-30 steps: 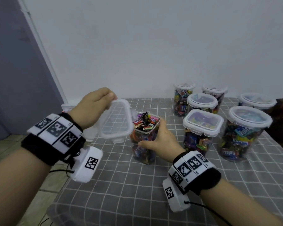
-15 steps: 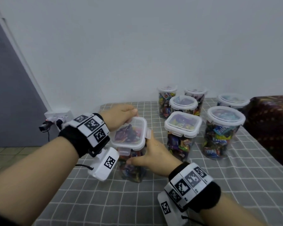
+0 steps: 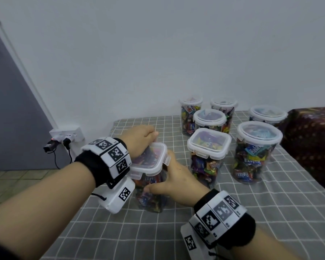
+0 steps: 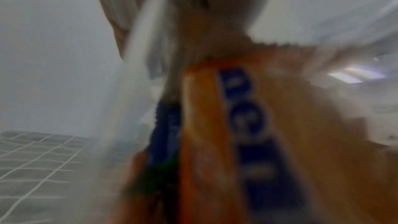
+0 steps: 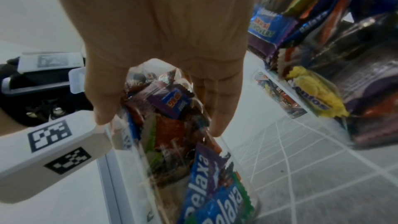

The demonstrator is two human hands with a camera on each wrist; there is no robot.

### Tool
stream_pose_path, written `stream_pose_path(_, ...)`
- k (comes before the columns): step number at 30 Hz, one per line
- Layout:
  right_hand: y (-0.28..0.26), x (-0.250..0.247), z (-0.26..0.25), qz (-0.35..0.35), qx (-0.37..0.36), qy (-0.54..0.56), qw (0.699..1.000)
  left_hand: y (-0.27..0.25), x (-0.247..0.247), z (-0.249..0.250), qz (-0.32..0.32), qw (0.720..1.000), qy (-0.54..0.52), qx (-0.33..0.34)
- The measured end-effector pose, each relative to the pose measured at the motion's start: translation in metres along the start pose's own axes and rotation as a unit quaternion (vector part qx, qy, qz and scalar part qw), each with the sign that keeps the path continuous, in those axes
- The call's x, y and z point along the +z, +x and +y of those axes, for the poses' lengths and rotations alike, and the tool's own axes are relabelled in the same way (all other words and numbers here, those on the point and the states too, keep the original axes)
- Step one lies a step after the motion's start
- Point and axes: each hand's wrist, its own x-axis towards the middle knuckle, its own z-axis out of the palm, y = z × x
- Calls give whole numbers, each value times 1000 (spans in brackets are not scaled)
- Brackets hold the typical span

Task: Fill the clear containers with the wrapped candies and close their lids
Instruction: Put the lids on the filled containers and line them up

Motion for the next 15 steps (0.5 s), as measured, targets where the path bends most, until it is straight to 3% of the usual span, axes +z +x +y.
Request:
stream_pose_path(6, 0, 2, 4, 5, 5, -5, 1000, 2, 2, -1, 0, 1000, 16, -20)
stream_pose_path(10, -2, 4, 4, 17, 14, 2, 1000, -2, 1, 0, 86, 994, 68, 15)
stream_pose_path(15, -2, 6, 5, 24, 18, 15, 999, -12, -3, -5, 79, 991, 92, 49)
